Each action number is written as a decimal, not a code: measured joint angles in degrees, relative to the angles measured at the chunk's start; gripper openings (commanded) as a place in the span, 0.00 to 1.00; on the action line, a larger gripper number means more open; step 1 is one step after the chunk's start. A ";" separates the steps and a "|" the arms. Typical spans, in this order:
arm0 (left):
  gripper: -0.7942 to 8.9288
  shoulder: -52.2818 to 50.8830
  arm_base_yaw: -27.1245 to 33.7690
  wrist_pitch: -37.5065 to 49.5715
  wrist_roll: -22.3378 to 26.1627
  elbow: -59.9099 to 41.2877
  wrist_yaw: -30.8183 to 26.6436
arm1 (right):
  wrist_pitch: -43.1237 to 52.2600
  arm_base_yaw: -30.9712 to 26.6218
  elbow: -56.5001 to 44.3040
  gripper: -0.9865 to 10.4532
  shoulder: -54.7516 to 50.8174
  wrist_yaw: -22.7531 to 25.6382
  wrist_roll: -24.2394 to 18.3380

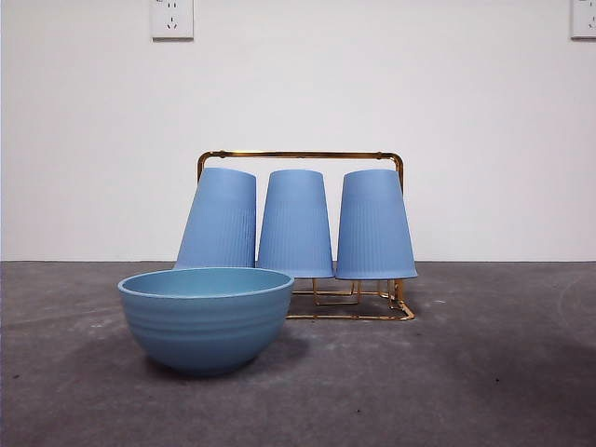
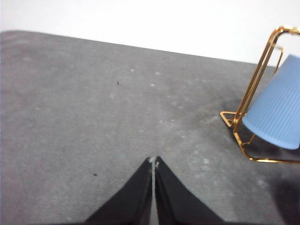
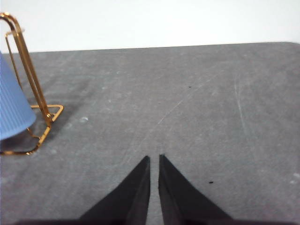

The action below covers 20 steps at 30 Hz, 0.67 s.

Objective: Right arm lift cup from the cupboard, then place it on the right of the bowl

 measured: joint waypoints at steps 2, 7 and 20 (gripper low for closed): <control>0.09 0.00 0.00 -0.02 -2.23 0.02 0.00 | 0.00 0.00 0.00 0.11 0.00 -1.68 2.89; 0.09 1.25 0.00 -4.55 -8.74 1.95 0.04 | -0.94 0.02 0.57 0.09 0.00 -5.11 9.33; 0.09 17.81 -2.03 -8.52 -14.05 19.56 7.26 | -13.33 0.02 15.89 0.09 1.68 -13.29 18.60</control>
